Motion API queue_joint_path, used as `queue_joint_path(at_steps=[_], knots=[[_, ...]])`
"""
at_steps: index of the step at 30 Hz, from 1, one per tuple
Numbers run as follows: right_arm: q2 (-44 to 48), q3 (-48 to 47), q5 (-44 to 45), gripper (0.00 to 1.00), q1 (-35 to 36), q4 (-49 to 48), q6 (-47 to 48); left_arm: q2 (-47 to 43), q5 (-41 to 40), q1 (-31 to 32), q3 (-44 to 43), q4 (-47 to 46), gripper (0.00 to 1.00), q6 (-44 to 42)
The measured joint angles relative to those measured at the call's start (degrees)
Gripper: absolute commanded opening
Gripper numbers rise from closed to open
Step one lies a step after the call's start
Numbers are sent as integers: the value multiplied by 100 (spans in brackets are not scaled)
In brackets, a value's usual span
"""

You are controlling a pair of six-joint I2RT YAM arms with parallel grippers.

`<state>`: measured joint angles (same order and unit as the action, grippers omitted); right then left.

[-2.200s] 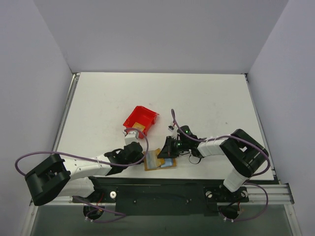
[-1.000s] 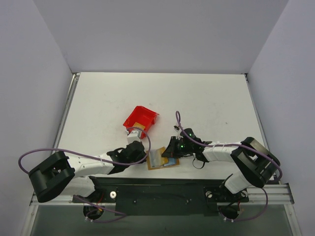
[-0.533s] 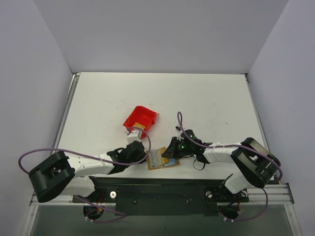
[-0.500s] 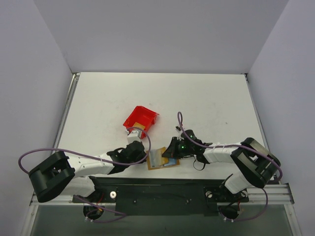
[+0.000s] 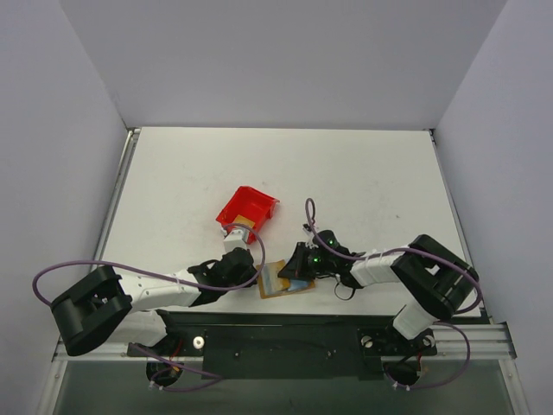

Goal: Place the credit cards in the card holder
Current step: Insert the credit card into the card holder.

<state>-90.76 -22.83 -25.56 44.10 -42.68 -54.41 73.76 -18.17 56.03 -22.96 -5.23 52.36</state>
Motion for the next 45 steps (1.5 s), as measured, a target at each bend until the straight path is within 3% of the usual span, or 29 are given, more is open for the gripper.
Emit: queue_joint_path(at_steps=[3,7,9,13,26,45], knots=[[-61,-50,-33,2,20,-22,4,4,-2,0,0,-7,0,-9],[-59,-236,-28,16,50,273,138,9,-2,0,-2,-11,0,-9],[-15,-402,22,26,66,682,247,9,-2,0,-2,-13,0,-11],[160,-975,334,33,254,1869,634,22,39,0,0,-55,0,-9],[199,-2046,1244,36,793,4269,1307,74,251,4,-2,-168,0,-2],[356,-2669,2503,36,1045,5779,1755,177,372,11,-44,-260,0,-4]])
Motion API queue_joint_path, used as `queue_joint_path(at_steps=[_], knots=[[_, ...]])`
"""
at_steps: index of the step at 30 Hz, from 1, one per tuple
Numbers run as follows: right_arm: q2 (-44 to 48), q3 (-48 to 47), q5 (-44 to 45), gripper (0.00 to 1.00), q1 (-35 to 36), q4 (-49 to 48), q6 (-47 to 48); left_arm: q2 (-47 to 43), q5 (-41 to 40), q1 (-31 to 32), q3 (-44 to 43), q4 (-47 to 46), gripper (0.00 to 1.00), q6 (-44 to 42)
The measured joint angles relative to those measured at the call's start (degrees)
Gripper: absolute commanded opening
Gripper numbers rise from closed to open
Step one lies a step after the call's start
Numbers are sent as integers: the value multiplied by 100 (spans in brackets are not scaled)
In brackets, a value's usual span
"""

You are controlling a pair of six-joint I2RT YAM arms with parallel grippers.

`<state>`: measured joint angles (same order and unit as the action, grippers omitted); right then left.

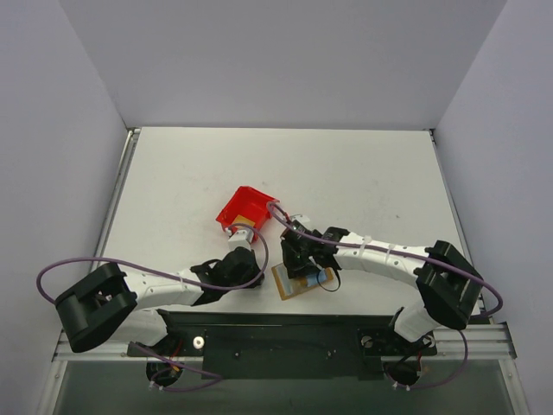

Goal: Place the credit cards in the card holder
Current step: Insert the credit card into the card holder.

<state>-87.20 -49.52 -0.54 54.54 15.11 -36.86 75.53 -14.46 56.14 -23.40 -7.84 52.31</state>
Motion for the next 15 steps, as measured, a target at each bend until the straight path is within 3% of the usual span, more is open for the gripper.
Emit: queue_joint_path(at_steps=[8,13,15], knots=[[2,-551,122,48,31,468,245,37,37,0,-22,-26,0,0],[2,-560,151,44,28,629,264,46,39,0,-24,-35,0,0],[2,-555,179,36,28,634,271,61,44,0,-35,-39,0,-2]])
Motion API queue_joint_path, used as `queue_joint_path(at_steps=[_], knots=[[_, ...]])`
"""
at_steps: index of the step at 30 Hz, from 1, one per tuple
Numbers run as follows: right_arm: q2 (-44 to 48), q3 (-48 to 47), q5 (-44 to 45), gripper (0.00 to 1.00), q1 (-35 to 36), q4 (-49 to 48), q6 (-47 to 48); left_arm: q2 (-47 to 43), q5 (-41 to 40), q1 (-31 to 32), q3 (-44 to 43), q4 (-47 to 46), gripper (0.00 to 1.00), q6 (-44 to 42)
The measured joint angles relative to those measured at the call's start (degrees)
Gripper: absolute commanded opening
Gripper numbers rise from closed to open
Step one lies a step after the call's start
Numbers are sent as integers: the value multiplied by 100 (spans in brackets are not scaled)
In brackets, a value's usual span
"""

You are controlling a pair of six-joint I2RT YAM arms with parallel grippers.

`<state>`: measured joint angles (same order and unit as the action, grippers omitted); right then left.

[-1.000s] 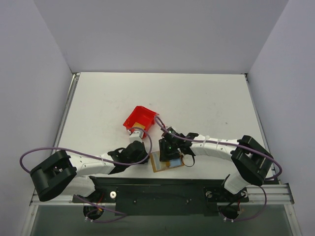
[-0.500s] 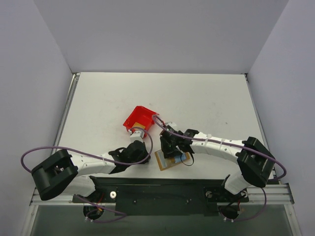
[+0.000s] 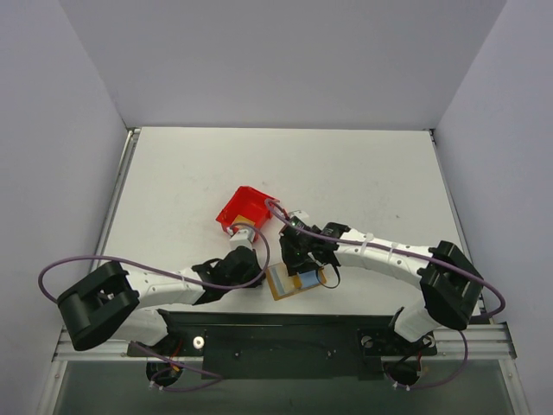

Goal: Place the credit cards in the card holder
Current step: Insert the credit card into the card holder.

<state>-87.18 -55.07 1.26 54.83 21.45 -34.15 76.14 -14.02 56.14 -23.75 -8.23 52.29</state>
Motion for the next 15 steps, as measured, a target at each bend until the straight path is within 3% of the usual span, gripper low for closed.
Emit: queue_joint_path(at_steps=[3,15], knots=[[74,144,2,22,-44,-181,37,79,50,2,-66,-9,0,-7],[210,737,-175,0,-848,-879,361,435,190,234,-221,-334,0,2]])
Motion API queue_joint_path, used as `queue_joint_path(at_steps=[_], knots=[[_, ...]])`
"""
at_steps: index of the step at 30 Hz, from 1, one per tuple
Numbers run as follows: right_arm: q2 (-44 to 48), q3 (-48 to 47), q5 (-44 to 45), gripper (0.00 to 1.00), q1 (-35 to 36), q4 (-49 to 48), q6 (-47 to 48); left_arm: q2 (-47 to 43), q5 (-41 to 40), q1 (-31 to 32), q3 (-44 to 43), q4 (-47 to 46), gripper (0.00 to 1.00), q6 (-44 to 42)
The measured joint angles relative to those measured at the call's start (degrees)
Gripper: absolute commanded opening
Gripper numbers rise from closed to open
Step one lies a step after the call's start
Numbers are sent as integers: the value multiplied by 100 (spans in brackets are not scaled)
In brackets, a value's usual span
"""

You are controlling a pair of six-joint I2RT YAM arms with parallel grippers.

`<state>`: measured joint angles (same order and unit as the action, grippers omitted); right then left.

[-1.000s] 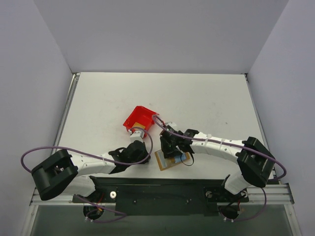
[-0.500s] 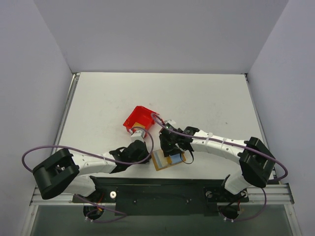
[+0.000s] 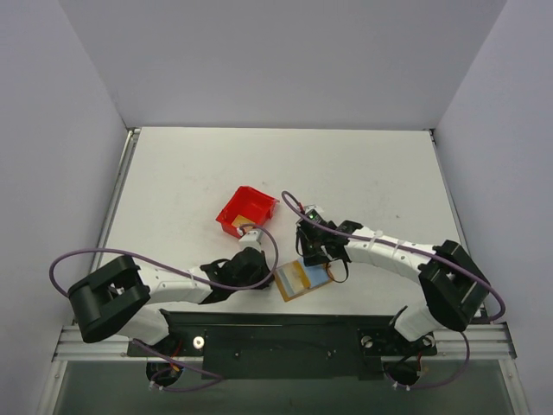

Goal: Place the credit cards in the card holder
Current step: Insert the credit card into the card holder.

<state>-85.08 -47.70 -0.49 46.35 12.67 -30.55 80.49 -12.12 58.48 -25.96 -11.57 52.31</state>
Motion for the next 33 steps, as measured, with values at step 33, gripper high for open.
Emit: queue_joint_path(at_steps=[33], knots=[[-334,479,-1351,0,199,-1003,-61,98,33,68,-131,94,0,4]])
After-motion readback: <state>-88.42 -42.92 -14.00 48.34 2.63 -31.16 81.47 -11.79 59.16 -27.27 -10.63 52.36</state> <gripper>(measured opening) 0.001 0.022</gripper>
